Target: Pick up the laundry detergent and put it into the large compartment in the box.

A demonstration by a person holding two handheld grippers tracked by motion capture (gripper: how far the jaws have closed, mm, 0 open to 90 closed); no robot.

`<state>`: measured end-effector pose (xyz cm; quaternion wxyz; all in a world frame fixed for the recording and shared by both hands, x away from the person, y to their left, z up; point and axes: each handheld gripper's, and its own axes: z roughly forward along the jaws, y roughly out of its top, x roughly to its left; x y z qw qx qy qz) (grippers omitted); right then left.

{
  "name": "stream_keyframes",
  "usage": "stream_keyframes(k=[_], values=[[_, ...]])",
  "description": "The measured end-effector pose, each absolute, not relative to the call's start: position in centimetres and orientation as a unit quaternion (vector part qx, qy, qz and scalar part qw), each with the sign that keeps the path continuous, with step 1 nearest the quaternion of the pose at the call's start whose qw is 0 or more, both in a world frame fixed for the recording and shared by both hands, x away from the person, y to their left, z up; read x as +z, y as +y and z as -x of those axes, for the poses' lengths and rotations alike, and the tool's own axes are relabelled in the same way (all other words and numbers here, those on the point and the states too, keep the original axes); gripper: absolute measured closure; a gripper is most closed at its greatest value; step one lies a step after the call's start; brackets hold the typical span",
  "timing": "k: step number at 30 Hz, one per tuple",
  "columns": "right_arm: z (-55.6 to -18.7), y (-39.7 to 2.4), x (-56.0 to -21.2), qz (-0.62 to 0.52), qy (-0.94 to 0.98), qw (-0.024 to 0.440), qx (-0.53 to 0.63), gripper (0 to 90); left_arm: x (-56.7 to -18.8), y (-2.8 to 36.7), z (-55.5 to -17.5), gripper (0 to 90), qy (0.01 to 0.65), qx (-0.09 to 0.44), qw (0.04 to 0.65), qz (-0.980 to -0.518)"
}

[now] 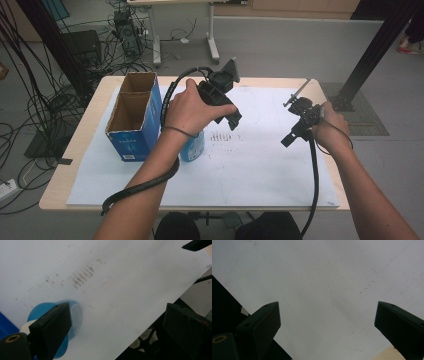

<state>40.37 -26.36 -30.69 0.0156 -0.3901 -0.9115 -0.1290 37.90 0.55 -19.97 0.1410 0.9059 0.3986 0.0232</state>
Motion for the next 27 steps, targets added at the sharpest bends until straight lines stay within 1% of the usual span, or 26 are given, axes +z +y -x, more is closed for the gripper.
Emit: stream_keyframes(k=[6, 15, 27], values=[[-40.5, -25.9, -30.6, 0.389, -0.912, 0.016, -0.129, 6.8, -18.2, 1.7, -38.0, 8.2, 0.406, 0.038, 0.145, -0.902], [-40.6, -25.9, -30.6, 0.391, -0.911, 0.018, -0.129, 6.7, -17.1, 3.3, -38.4, 8.2, 0.416, 0.051, 0.147, -0.896], [-40.8, -26.0, -30.6, 0.394, -0.91, 0.017, -0.126, 6.6, -16.7, 5.5, -38.9, 8.1, 0.439, 0.061, 0.15, -0.884]])
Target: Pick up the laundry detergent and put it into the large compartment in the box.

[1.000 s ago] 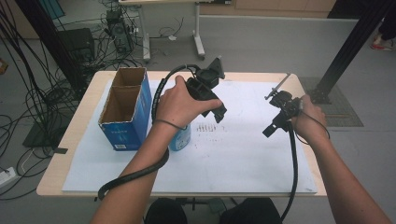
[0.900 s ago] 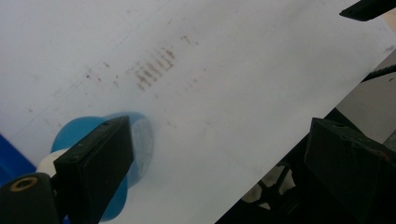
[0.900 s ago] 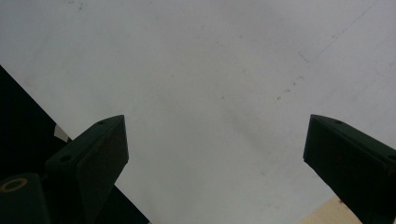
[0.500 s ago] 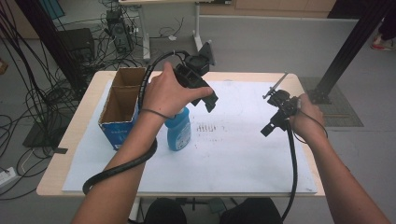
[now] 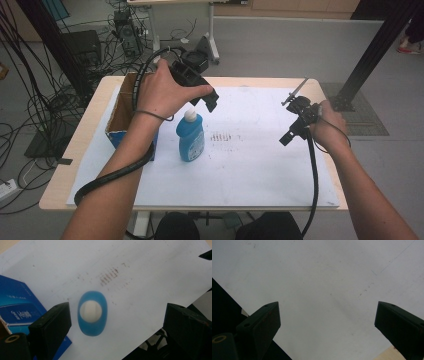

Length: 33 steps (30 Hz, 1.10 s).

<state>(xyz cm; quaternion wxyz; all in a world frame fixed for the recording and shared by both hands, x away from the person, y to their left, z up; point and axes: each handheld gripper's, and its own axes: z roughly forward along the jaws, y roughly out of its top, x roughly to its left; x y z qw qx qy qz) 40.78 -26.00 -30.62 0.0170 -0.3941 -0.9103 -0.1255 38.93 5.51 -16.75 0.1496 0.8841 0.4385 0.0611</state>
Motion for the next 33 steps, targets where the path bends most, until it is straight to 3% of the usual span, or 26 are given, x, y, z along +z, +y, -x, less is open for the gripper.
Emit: stream_keyframes(k=[33], values=[[-41.0, -26.6, -31.2, 0.402, -0.907, 0.021, -0.121, 5.9, -20.5, 7.3, -40.8, 8.6, 0.448, 0.055, 0.132, -0.883]])
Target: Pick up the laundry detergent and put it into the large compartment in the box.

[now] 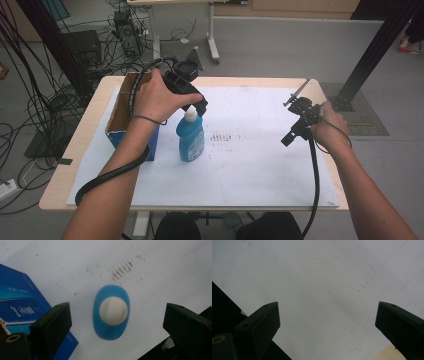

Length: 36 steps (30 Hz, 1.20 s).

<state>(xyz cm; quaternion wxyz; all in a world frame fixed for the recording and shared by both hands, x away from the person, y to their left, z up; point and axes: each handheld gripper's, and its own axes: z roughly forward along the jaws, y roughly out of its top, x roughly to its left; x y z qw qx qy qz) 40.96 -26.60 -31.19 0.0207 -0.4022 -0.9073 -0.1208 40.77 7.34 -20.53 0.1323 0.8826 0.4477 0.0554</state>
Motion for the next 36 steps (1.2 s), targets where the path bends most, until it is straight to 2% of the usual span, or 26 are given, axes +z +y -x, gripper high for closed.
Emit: stream_keyframes(k=[36], values=[[-41.1, -26.5, -32.0, 0.408, -0.905, 0.027, -0.118, 5.1, -25.1, 7.5, -41.4, 8.4, 0.446, 0.036, 0.125, -0.886]])
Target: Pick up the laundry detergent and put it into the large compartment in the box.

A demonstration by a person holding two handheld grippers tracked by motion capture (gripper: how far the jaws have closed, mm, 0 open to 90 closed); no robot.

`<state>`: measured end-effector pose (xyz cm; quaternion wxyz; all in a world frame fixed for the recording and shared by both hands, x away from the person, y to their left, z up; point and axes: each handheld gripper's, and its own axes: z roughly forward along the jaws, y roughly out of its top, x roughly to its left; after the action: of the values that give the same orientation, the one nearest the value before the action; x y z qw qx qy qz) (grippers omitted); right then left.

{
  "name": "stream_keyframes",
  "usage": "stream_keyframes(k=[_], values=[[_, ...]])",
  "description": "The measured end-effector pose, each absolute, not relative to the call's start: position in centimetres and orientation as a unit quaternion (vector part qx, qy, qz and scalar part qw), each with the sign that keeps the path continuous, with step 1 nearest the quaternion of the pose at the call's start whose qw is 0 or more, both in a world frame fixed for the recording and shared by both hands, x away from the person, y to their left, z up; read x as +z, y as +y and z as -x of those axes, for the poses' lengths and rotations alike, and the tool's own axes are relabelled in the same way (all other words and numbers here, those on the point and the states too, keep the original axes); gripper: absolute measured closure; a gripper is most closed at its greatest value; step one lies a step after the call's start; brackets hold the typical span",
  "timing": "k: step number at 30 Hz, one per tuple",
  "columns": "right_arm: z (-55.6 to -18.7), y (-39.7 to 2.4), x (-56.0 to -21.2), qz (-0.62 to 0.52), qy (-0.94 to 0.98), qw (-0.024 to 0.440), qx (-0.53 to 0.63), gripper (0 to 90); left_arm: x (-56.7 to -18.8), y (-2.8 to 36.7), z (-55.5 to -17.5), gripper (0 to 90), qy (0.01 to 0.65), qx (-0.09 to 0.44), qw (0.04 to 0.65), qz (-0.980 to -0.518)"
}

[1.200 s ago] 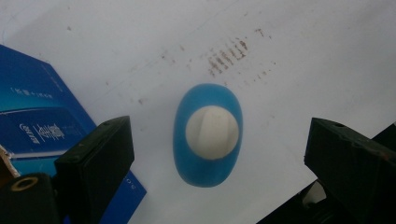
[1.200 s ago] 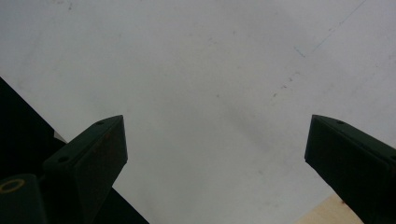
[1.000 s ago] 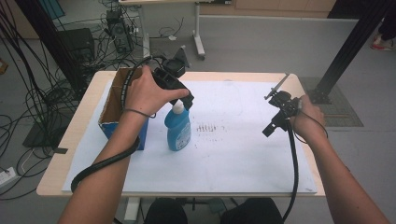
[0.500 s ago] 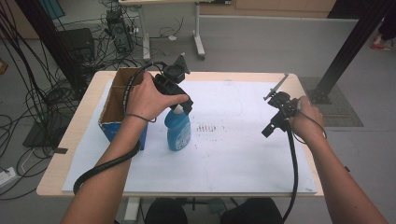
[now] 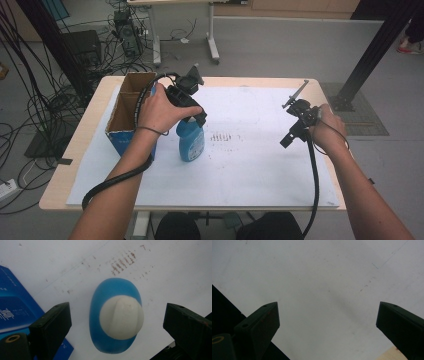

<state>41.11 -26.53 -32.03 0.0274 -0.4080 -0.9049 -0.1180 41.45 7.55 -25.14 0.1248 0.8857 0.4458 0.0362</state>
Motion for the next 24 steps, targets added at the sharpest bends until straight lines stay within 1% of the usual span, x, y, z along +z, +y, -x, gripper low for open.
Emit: stream_keyframes(k=[24], values=[[-41.2, -26.4, -32.6, 0.408, -0.905, 0.035, -0.114, 4.7, -27.9, 7.6, -41.3, 8.5, 0.443, 0.041, 0.122, -0.887]])
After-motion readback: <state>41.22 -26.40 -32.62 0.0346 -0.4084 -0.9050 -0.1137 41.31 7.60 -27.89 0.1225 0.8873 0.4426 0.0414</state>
